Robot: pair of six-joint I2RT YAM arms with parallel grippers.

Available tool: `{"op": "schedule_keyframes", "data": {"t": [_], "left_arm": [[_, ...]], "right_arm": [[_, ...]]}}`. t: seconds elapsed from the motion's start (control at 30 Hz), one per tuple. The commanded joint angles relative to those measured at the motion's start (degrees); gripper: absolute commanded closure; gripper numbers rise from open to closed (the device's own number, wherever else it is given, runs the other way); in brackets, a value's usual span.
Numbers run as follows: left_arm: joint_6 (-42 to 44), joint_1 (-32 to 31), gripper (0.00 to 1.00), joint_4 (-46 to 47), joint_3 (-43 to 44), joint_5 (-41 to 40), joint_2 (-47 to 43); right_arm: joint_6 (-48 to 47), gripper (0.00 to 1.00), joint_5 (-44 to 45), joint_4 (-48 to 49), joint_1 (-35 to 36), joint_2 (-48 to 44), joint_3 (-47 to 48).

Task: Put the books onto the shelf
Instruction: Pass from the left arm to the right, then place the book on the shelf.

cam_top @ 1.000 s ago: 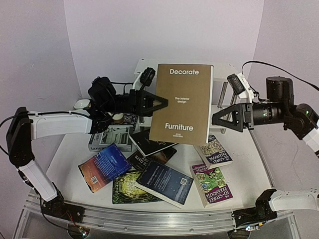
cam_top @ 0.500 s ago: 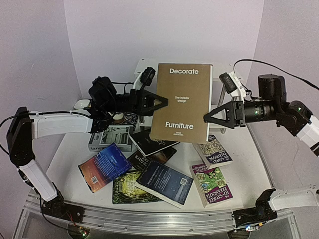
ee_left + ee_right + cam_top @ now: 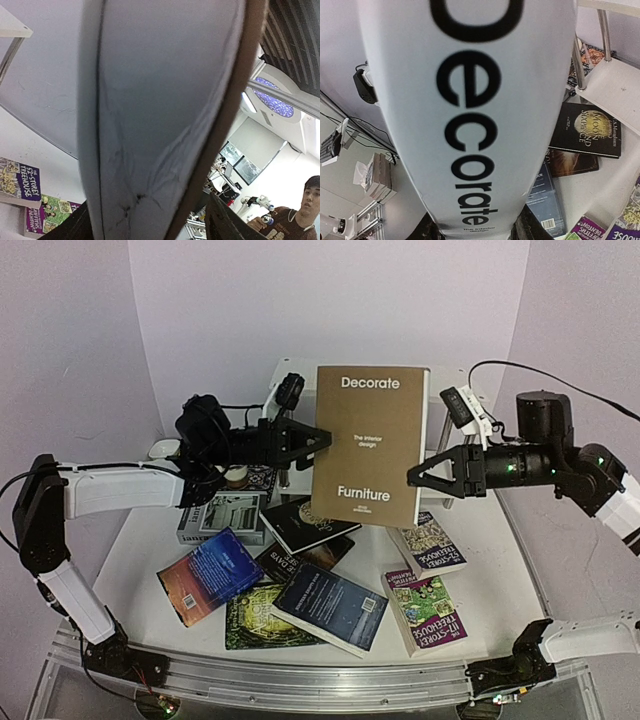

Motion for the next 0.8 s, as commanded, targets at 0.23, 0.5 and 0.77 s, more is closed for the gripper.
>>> {"op": "schedule_keyframes", "data": {"t": [0.23,0.5,0.77], "left_arm": [[22.5,3.6,0.17,-29.5,-5.6,-12.6,-16.6],[31.8,3.6,0.16,-41.1,-9.7,-24.3,-27.8],[35.3,3.6,0.18,-46.7,-11.7,-29.0,-33.9]], "right_arm": [[-6.9,0.81,27.9,-5.7,-0.2,-6.0,-3.6],[-9.6,0.81,40.6,-6.5,-0.2,-6.0,-6.1],[-14.1,0.8,46.2,-7.4,-0.2,-6.4,-4.5]]}}
